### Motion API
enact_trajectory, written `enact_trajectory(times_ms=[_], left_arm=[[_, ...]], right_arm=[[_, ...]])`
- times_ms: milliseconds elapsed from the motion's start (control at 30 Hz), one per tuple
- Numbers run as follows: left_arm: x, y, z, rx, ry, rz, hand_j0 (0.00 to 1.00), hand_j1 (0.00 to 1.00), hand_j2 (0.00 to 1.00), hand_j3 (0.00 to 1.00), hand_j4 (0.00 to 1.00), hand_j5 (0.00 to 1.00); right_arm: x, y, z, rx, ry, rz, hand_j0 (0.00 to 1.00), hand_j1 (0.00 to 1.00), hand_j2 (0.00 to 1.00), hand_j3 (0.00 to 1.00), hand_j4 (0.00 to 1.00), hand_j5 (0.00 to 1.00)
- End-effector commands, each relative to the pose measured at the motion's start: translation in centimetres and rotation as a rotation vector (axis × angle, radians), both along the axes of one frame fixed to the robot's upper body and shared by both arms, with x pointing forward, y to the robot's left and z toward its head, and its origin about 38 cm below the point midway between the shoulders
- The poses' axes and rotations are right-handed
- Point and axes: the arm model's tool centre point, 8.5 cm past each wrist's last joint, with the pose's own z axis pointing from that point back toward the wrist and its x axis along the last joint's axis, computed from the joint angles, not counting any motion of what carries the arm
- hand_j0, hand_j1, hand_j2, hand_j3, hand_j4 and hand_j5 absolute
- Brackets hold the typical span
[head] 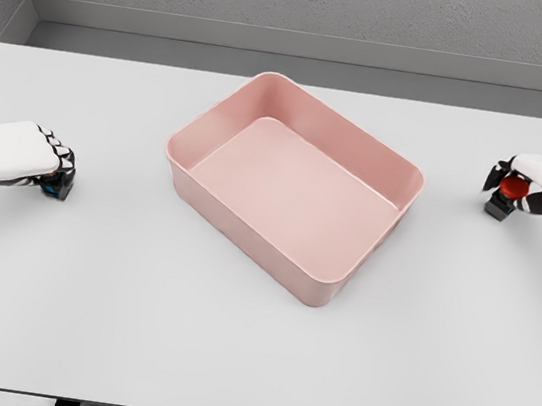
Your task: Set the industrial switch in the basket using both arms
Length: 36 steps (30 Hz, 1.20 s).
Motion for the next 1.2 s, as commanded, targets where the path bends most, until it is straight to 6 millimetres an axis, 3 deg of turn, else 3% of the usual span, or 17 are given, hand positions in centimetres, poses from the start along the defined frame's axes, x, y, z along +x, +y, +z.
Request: enact_trajectory(times_ms=[0,300,500,600,700,800,900,1167], left_arm=[[0.1,0.0,0.1,-0.007,-0.004,0.001,0.38,0.38,0.38,0.38,0.38,0.38],[0.4,-0.6,1.1,-0.075,-0.02,0.001,0.29,0.29,0.29,0.29,0.29,0.29],[1.3,-2.0,1.7,-0.154,-0.037,-0.007,0.29,0.29,0.29,0.29,0.29,0.29],[2.6,-2.1,3.4,-0.224,-0.064,0.008,0.29,0.29,0.29,0.29,0.29,0.29],[3.6,-1.6,4.5,-0.298,-0.077,0.04,0.29,0.29,0.29,0.29,0.29,0.29],[4.3,-3.6,5.1,-0.412,-0.081,0.015,0.3,0.3,0.3,0.3,0.3,0.3],[4.6,-4.2,6.0,-0.473,-0.087,0.005,0.3,0.3,0.3,0.3,0.3,0.3],[5.1,-3.8,8.6,-0.572,-0.124,0.009,0.3,0.3,0.3,0.3,0.3,0.3]], right_arm=[[0.0,-0.2,0.1,-0.002,-0.002,-0.001,0.5,0.5,0.5,0.5,0.5,0.5],[0.2,-1.4,2.1,-0.022,-0.036,-0.021,0.5,0.5,0.5,0.5,0.5,0.5],[0.8,-1.6,3.9,-0.025,-0.072,-0.026,0.5,0.5,0.5,0.5,0.5,0.5],[1.0,-1.5,4.7,-0.022,-0.088,-0.025,0.5,0.5,0.5,0.5,0.5,0.5],[1.2,-0.7,5.6,-0.021,-0.113,-0.001,0.5,0.5,0.5,0.5,0.5,0.5],[1.1,0.6,6.1,-0.019,-0.129,0.035,0.5,0.5,0.5,0.5,0.5,0.5],[1.2,0.7,6.6,-0.019,-0.141,0.037,0.5,0.5,0.5,0.5,0.5,0.5],[1.7,1.6,9.5,-0.013,-0.205,0.051,0.51,0.51,0.51,0.51,0.51,0.51]])
